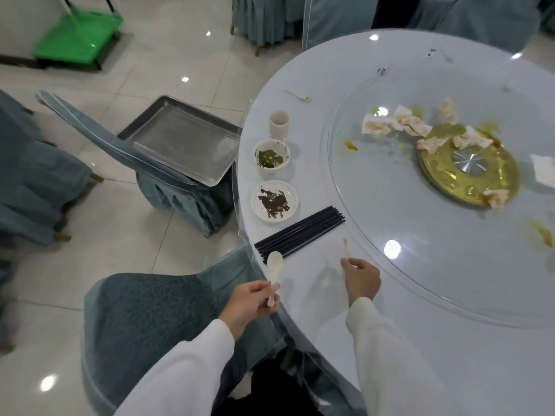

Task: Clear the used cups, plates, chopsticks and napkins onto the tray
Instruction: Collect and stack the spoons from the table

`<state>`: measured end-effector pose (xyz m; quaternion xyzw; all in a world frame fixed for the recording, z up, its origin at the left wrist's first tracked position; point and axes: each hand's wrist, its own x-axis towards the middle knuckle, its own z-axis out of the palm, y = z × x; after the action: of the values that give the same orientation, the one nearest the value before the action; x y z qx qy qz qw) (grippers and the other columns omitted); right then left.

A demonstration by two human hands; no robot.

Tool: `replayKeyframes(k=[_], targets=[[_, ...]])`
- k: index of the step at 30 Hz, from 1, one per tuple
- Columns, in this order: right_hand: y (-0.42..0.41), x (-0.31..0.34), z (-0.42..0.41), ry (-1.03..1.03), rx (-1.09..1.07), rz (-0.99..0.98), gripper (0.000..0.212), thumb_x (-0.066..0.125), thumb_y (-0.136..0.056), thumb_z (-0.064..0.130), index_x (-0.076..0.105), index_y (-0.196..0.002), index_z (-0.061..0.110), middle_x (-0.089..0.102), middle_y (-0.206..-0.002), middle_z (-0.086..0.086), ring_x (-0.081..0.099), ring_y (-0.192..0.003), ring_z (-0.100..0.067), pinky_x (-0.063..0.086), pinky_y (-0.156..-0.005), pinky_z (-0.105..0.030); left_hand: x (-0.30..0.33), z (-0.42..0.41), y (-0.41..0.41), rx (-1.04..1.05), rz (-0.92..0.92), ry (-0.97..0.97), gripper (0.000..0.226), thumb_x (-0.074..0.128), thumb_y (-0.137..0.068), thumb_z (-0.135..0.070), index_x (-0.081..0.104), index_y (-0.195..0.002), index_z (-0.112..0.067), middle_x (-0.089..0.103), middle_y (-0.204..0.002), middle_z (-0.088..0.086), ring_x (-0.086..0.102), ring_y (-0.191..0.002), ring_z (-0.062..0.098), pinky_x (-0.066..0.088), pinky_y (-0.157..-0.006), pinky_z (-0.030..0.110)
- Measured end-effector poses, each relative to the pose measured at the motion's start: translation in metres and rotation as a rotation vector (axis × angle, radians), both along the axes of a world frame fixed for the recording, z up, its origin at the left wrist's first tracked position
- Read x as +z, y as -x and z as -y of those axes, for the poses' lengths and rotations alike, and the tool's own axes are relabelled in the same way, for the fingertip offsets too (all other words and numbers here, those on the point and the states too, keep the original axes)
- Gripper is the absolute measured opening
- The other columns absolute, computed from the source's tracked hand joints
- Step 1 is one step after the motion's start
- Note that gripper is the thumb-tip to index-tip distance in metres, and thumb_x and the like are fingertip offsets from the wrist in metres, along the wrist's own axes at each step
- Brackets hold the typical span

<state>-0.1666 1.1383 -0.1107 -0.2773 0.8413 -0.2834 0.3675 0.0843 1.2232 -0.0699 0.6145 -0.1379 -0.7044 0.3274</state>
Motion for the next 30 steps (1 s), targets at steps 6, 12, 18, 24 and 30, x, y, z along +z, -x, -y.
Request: replayKeyframes(k=[6, 12, 18, 24, 30], targets=[[-0.033, 0.032, -0.039, 0.209, 0.024, 0.151, 0.006, 0.080, -0.089, 0.034, 0.076, -0.085, 0.031, 0.073, -0.074, -0.002, 0.070, -0.077, -0.024, 0.055, -0.070, -0.031, 0.013, -0.015, -0.022, 0.008, 0.020, 0.059, 0.014, 0.065, -0.102, -0.005, 0.076, -0.110, -0.001, 0.079, -0.100, 0.018, 0.073, -0.085, 0.020, 0.064, -0.078, 0.029], [-0.094, 0.056, -0.097, 0.297, 0.143, 0.306, 0.010, 0.067, -0.101, 0.022, 0.075, -0.105, 0.024, 0.081, -0.093, 0.008, 0.075, -0.080, -0.013, 0.062, -0.073, -0.031, 0.022, -0.040, -0.061, -0.016, -0.006, 0.132, 0.018, 0.061, -0.105, -0.009, 0.071, -0.118, -0.001, 0.081, -0.104, 0.015, 0.076, -0.091, 0.021, 0.064, -0.084, 0.031], [-0.175, 0.081, -0.166, 0.354, 0.054, 0.395, 0.018, 0.070, -0.100, 0.034, 0.082, -0.092, 0.023, 0.081, -0.090, -0.004, 0.077, -0.080, -0.016, 0.061, -0.071, -0.023, 0.040, -0.085, -0.126, -0.063, -0.022, 0.179, 0.018, 0.055, -0.109, -0.012, 0.069, -0.120, -0.007, 0.081, -0.107, 0.009, 0.077, -0.095, 0.023, 0.061, -0.080, 0.033], [-0.257, 0.098, -0.219, 0.454, 0.088, 0.438, 0.009, 0.087, -0.086, 0.025, 0.081, -0.092, 0.023, 0.081, -0.093, -0.004, 0.078, -0.087, -0.020, 0.059, -0.070, -0.020, 0.056, -0.134, -0.194, -0.044, 0.012, 0.245, 0.019, 0.053, -0.109, -0.012, 0.068, -0.119, -0.009, 0.082, -0.103, 0.006, 0.079, -0.097, 0.026, 0.063, -0.078, 0.031], [-0.327, 0.109, -0.247, 0.450, 0.221, 0.539, 0.021, 0.084, -0.087, 0.007, 0.071, -0.102, 0.005, 0.079, -0.099, -0.014, 0.078, -0.094, -0.030, 0.065, -0.078, -0.034, 0.071, -0.162, -0.248, -0.016, 0.038, 0.311, 0.016, 0.055, -0.108, -0.018, 0.065, -0.121, -0.015, 0.082, -0.102, 0.000, 0.079, -0.095, 0.020, 0.062, -0.084, 0.033]])
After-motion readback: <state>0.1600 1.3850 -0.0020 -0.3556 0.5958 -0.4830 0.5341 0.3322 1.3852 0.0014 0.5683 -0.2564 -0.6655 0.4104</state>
